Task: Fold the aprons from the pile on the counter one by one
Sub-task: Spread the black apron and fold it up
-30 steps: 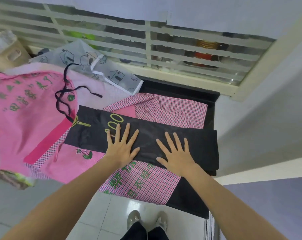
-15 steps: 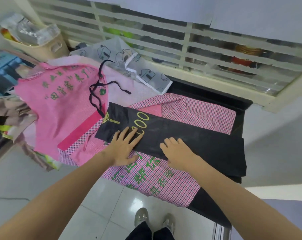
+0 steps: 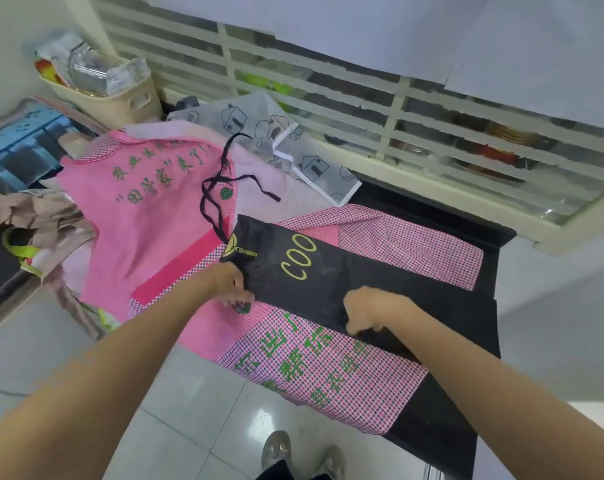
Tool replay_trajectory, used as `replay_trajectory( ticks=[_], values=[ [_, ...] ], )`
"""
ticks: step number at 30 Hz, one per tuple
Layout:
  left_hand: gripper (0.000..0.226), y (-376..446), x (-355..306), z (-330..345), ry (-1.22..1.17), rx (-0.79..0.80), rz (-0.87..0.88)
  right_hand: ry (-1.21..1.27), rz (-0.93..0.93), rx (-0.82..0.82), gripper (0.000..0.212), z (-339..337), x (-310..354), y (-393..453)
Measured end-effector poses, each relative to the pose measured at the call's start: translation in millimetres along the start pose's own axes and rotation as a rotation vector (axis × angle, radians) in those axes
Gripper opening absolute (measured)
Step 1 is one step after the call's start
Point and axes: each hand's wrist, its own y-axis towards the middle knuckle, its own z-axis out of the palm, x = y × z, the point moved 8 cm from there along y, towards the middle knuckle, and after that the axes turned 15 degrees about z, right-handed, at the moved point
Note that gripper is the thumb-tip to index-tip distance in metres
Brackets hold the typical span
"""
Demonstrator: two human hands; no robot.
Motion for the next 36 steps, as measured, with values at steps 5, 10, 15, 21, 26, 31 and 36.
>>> replay_trajectory(
  ticks=[5,10,15,21,26,31,36],
  values=[
    [0.033,-14.9,40.1,-49.7,-0.184,-0.477,-0.139,0.391,-0.14,-0.37,0.024,-77.9,36.3,12.5],
    [0.052,-6.5,47.0,-24.9,-0.364,-0.323,-0.114,0.491,-0.226,-0.42,0.056,-120.7,90.6,33.2],
    [0.039,-1.5,51.7,-17.1,-0.366,-0.182,-0.093,0.631,-0.267,-0.226,0.058,-141.9,130.5,55.8],
    [0.031,5.1,42.5,-27.3,-0.25,-0.162,0.143,0.511,-0.255,-0.082,0.048,-144.6,136.9,65.1],
    [0.021,10.4,50.5,-55.9,-0.983,-0.513,0.152,0.959,-0.257,0.049,0.026,-176.5,96.9,59.9],
    [0.011,34.2,21.8,-75.5,-1.608,-0.654,0.216,1.27,-0.229,0.118,0.004,-199.0,56.2,56.2],
    [0.022,59.5,11.5,-107.7,-1.512,-0.829,0.165,1.459,-0.214,0.012,0.007,-213.5,21.6,61.0]
  ],
)
